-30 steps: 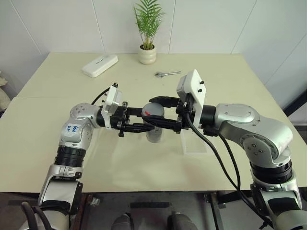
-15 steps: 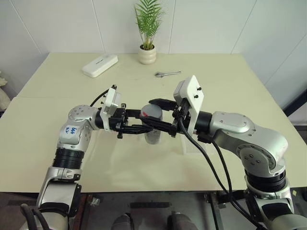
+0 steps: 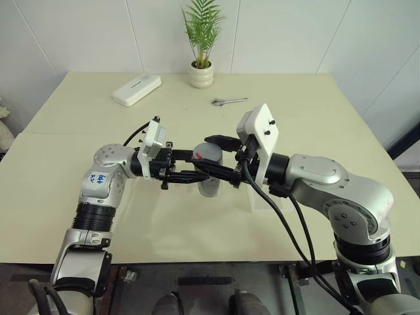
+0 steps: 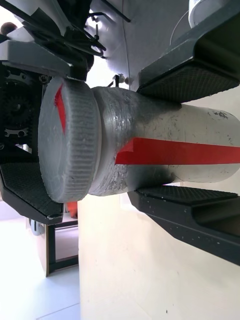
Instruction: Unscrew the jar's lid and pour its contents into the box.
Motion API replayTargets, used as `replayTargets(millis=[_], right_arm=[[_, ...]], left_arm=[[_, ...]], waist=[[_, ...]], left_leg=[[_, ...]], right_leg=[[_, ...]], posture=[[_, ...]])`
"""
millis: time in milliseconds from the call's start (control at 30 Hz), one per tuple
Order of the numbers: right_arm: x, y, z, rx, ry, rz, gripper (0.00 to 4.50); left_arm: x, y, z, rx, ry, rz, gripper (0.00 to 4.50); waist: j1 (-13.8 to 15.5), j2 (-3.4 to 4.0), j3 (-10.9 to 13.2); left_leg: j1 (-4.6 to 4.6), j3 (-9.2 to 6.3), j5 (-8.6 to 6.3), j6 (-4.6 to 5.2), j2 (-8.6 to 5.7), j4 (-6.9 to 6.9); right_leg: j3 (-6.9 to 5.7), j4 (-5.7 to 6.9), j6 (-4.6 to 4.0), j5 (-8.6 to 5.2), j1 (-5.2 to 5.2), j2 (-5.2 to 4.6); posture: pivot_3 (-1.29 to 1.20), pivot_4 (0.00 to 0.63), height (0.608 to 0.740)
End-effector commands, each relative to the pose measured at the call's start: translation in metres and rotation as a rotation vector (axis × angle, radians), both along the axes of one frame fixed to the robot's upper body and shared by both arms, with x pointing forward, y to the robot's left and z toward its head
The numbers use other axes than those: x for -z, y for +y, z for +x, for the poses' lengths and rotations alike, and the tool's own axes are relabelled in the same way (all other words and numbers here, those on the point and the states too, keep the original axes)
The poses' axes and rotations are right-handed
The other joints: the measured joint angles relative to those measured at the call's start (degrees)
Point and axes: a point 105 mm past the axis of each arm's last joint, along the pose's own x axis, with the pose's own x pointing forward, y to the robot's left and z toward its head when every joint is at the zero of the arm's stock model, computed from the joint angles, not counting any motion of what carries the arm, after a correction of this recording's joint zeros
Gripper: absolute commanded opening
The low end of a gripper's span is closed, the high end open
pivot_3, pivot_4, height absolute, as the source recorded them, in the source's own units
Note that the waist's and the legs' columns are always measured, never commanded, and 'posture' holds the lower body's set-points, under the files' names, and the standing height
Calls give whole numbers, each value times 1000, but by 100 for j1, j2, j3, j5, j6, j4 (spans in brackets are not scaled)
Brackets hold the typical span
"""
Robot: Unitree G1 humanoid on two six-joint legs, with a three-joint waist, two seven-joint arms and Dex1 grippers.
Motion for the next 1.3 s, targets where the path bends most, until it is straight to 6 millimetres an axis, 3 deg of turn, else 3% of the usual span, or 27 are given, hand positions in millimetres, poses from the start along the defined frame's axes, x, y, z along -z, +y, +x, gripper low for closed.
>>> replayTargets(millis=[33,1300], right_arm=[[-22,-13,5,97,-82,88,2553],[-4,-9,-2,72,-39,50,2553]], left_arm=[[2,-11,-11,73,-36,26,1964],[0,-15,-6,68,-55,18,1964]], waist=[[3,0,0],[1,0,0]], left_leg=[[0,0,0,0,0,0],[-1,0,0,0,0,-1]], right_leg=[[0,0,0,0,0,0],[0,-2,0,0,0,0]], posture=[[0,150,740],[0,150,740]])
